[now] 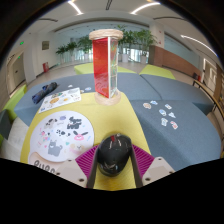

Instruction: Arrange mouse

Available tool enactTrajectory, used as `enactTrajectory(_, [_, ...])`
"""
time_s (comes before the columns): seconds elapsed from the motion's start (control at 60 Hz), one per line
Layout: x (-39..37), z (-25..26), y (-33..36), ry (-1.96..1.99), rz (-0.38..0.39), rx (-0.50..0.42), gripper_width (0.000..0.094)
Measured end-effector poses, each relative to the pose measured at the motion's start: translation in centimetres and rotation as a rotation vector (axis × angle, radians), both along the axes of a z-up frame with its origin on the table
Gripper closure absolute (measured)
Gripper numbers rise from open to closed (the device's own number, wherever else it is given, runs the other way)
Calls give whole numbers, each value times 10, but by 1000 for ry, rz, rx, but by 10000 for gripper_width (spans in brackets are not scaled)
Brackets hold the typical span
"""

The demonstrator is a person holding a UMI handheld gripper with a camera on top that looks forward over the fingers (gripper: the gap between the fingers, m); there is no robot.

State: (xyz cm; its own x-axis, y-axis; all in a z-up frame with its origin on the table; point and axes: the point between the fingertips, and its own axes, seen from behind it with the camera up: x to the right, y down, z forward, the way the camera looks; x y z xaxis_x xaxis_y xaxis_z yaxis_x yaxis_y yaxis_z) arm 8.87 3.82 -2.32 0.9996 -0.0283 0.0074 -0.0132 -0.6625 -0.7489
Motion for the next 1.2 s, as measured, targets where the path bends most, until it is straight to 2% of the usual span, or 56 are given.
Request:
enactTrajectory(0.083, [0, 2, 0, 10, -13, 4, 448])
enactTrajectory(0.167, [4, 14, 0, 34, -43, 9, 466])
enactTrajectory(0.283, [4, 87, 14, 52, -55, 129, 463])
enactTrajectory(0.383, [-34, 144, 29, 102, -2, 192, 464])
enactTrajectory(0.45, [-80, 164, 36, 152, 66, 223, 466])
enactTrajectory(0.567, [-144, 132, 41, 136, 166, 175, 469])
enactTrajectory(0.767, [-171, 20, 30, 173, 121, -36, 467])
enactTrajectory(0.833, [-173, 10, 29, 176, 113, -41, 423])
enactTrajectory(0.867, [-175, 14, 31, 176, 123, -23, 395])
enactTrajectory(0.983, [-178, 11, 28, 141, 171, -65, 331])
enactTrajectory(1.017, [-177, 13, 26, 125, 184, -70, 273])
enactTrajectory(1.067, [-171, 17, 21, 85, 187, -79, 106])
enactTrajectory(1.083, [-168, 20, 20, 71, 184, -77, 78])
enactTrajectory(1.2, [-156, 55, 2, 39, 168, -28, 103])
